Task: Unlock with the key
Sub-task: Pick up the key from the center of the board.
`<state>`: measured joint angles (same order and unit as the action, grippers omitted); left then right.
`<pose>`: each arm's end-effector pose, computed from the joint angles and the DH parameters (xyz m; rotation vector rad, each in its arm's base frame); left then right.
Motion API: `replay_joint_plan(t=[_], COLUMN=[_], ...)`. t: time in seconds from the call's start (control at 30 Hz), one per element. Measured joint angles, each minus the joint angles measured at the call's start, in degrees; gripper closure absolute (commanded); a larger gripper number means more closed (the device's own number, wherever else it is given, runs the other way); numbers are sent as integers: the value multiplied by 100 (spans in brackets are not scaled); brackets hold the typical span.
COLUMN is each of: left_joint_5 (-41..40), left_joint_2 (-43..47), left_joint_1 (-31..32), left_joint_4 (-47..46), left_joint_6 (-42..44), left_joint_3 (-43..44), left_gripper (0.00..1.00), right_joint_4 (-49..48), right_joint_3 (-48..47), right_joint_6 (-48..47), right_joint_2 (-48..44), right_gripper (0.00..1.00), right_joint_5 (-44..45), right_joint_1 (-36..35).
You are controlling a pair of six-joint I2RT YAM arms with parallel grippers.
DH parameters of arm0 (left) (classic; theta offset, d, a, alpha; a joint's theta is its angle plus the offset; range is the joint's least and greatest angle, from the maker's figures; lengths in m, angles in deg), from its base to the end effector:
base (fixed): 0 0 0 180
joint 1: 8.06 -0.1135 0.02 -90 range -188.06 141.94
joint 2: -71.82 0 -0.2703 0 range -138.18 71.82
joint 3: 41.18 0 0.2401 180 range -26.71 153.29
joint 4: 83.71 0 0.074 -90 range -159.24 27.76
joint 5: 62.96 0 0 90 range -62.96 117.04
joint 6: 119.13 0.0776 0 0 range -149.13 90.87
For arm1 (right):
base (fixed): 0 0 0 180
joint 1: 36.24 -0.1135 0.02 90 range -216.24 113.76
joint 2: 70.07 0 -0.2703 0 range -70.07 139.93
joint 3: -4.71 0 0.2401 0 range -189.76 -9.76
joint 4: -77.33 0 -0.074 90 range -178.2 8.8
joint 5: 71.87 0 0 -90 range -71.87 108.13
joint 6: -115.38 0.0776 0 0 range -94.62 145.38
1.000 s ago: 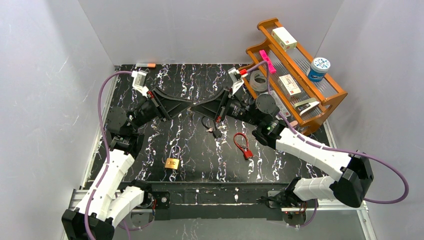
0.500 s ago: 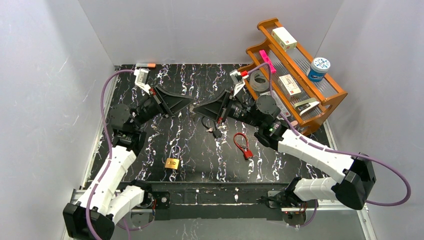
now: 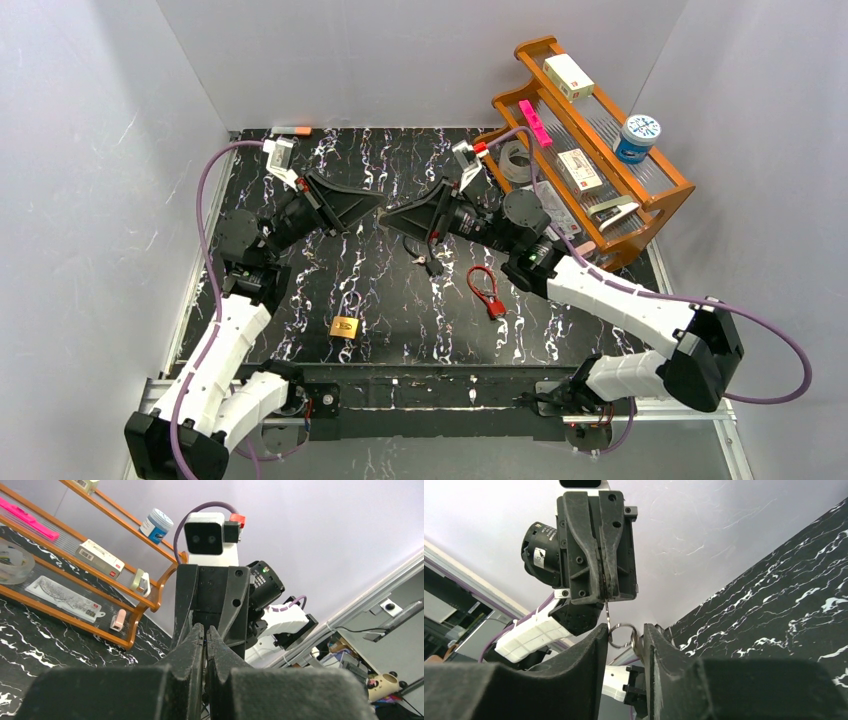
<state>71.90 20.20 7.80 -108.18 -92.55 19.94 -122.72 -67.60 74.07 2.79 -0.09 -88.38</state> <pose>0.1736 -0.1062 0.4371 0.3201 1.2815 -1.5831 0.1770 0.2673 0.4188 -0.3630 1.4029 1.6855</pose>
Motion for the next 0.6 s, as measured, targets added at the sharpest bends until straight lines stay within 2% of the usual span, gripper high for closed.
replay_joint_plan(t=[0.1, 0.2, 0.3, 0.37, 0.47, 0.6], left_joint_5=[-149, -247, -315, -334, -337, -337], left_joint_2=[37, 55, 74, 81, 83, 83], left_joint_1=[-4, -4, -2, -2, 0, 0], left_joint_4=[28, 46, 37, 37, 33, 31], left_joint_6=[-20, -52, -101, -120, -140, -164], left_joint_3=[-22, -55, -96, -101, -107, -107], left_gripper=[100, 100, 100, 100, 100, 100], right_joint_4=[-173, -275, -297, -299, -317, -326], right_joint_3=[0, 0, 0, 0, 0, 0], right_joint_6=[129, 219, 240, 256, 249, 240], right_joint_2=[160, 225, 229, 229, 229, 229], right_gripper=[71, 74, 58, 52, 51, 56], right_joint_5=[-96, -151, -146, -142, -133, -94], right_joint_1=[-2, -4, 0, 0, 0, 0])
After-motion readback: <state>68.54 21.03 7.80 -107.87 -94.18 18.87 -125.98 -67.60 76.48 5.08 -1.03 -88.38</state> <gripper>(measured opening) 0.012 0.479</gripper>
